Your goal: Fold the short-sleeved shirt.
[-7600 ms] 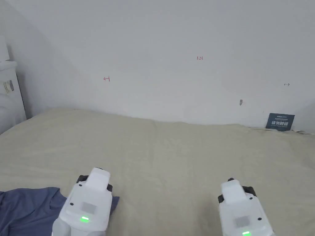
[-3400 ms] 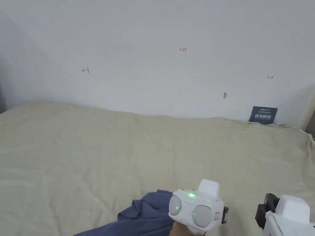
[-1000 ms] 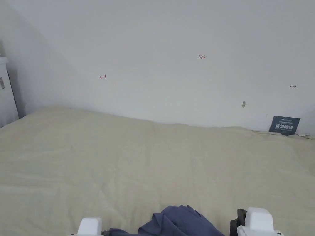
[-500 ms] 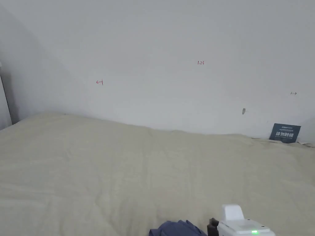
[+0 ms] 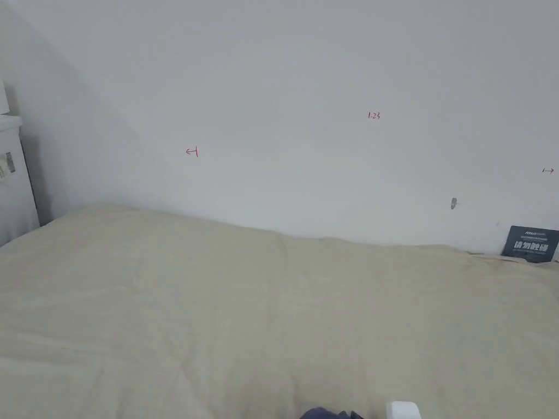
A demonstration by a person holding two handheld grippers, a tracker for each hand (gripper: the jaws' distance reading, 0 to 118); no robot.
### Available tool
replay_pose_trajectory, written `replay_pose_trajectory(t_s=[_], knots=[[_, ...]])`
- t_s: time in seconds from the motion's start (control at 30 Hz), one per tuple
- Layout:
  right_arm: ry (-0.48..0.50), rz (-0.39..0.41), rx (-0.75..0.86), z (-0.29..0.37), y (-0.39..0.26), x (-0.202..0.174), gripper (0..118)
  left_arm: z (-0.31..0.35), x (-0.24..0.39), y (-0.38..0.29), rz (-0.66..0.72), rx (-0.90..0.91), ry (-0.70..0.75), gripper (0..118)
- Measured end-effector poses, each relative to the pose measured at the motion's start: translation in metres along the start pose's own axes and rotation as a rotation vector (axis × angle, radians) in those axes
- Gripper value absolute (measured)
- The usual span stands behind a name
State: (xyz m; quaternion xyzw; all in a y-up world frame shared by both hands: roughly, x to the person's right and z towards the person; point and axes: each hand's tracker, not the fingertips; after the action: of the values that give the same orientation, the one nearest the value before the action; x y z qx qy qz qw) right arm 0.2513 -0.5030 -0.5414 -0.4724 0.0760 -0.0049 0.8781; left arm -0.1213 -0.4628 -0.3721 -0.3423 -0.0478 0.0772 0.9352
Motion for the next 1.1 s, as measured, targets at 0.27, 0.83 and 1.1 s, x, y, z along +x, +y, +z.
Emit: replay_pose_trajectory(t_s=[0.27,0.83,1.1], knots=[[0.019,0.022,0.099,0.03,-0.01,0.004,8,-0.001,0.0,0.001,-0.006,-0.004,0.005,0],[-0.065,-0.031,0.521,0.191,0.013,0.019,7,0.051,-0.027,0.126,-0.058,0.24,0.074,0],[-0.15,0.016,0.671,0.255,0.042,0.015,7,0.084,-0.036,0.207,-0.09,0.342,0.124,0]])
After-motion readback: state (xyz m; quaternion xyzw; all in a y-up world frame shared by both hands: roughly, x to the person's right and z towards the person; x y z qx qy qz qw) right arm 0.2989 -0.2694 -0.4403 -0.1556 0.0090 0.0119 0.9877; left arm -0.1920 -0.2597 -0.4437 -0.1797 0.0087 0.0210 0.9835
